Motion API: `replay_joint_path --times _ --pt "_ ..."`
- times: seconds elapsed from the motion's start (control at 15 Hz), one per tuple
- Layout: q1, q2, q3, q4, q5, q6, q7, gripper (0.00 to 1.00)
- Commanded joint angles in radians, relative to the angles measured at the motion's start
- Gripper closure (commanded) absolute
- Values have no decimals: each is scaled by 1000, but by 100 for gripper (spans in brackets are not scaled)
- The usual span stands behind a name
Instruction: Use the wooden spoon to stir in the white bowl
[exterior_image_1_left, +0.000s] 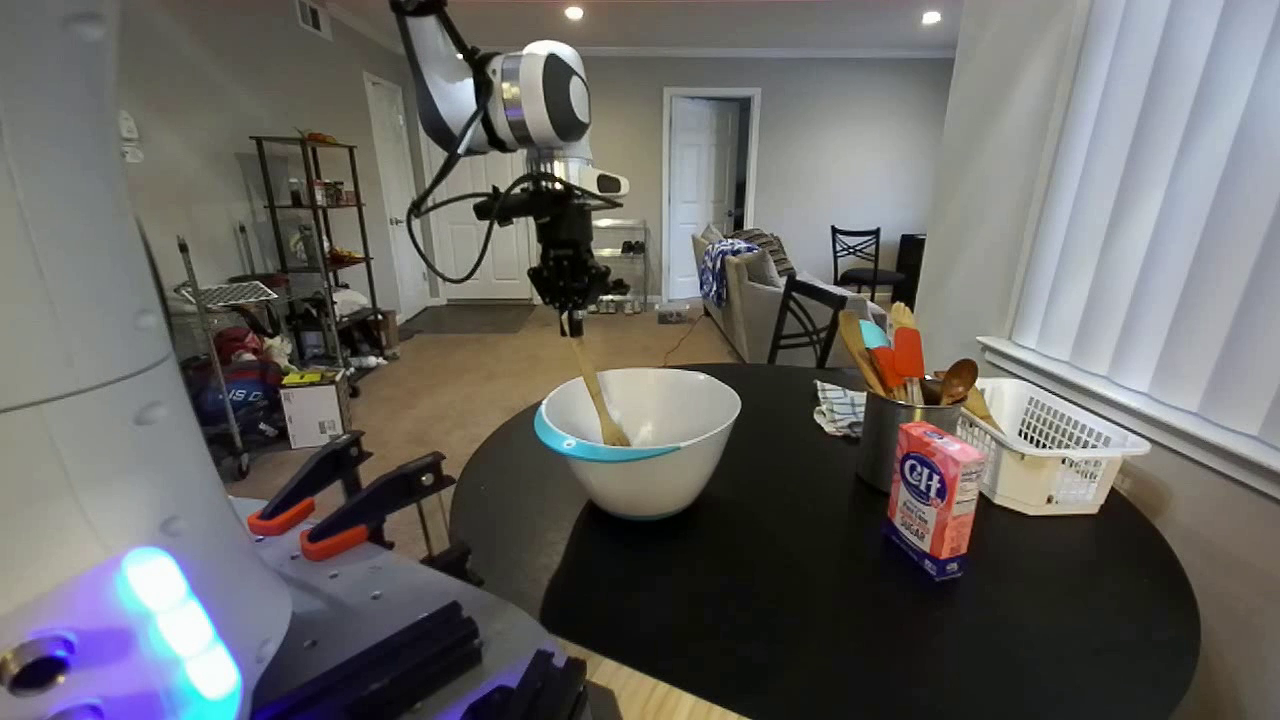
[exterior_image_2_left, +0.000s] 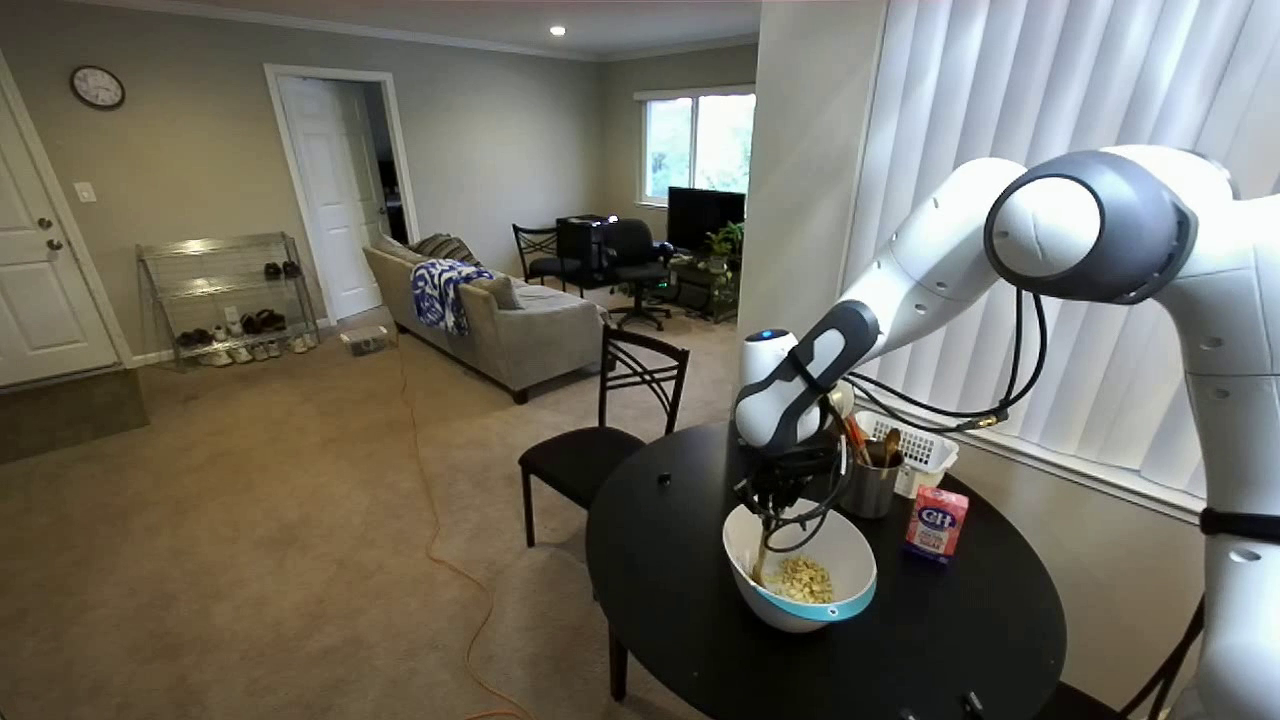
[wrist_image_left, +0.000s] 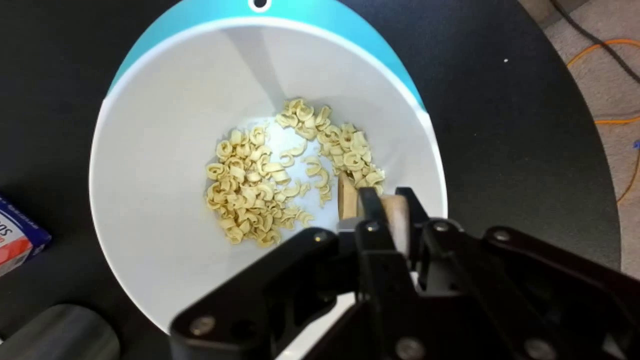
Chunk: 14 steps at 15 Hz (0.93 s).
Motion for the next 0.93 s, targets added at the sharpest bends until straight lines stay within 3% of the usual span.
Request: replay_joint_path --times 0.0,0.27,0.53,0.87 --pt "-24 -19 33 2 60 -96 -113 96" --pt "-25 -11 39 40 69 -226 -141 96" --pt "12 8 8 97 5 -402 -63 96" --pt "58 18 -10 122 -96 -438 35 96"
